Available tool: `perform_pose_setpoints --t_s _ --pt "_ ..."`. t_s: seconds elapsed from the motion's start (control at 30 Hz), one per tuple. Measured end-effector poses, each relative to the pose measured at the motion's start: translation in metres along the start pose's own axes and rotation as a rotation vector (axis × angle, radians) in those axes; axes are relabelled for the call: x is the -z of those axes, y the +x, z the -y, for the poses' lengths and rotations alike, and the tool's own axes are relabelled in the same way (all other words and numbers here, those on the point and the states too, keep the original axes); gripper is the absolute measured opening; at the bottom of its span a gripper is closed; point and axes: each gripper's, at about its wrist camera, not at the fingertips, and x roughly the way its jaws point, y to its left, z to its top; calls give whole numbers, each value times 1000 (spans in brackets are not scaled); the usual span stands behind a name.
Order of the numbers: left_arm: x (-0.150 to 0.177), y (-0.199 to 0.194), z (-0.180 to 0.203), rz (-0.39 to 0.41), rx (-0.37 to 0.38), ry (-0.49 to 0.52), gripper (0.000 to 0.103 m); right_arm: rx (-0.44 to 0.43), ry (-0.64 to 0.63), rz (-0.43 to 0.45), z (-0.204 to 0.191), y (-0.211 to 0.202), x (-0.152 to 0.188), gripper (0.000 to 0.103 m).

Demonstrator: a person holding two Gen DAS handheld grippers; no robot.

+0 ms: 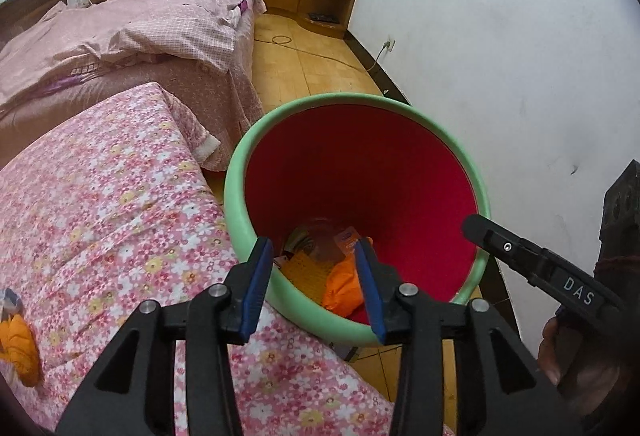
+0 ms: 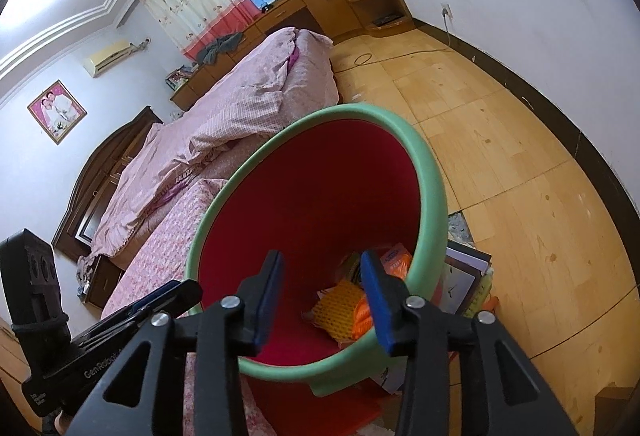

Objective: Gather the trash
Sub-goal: 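Open both tools over the bucket to drop the bag and clip, then move both tools back over the bed toward the orange cloth bundle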

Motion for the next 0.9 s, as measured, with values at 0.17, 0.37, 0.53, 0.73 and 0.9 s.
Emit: perform_pose_setpoints --t_s 0.17,0.37,0.53,0.73,0.9 --pt "7 -16 -5 7 -24 -14 43 -13 -3 -1 -5 -8 1 54" --pt "18 -41 -16 20 -40 -71 43 -32 -18 -1 -18 -19 7 61" --pt "33 -66 -30 40 -62 -111 43 -38 -49 -21 -32 -25 16 63" --pt "50 -93 -53 62 -145 -177 43 -43 -77 -32 -50 -32 27 69" --pt "67 -118 -79 90 -191 -254 43 -62 -127 -46 -74 -37 40 71"
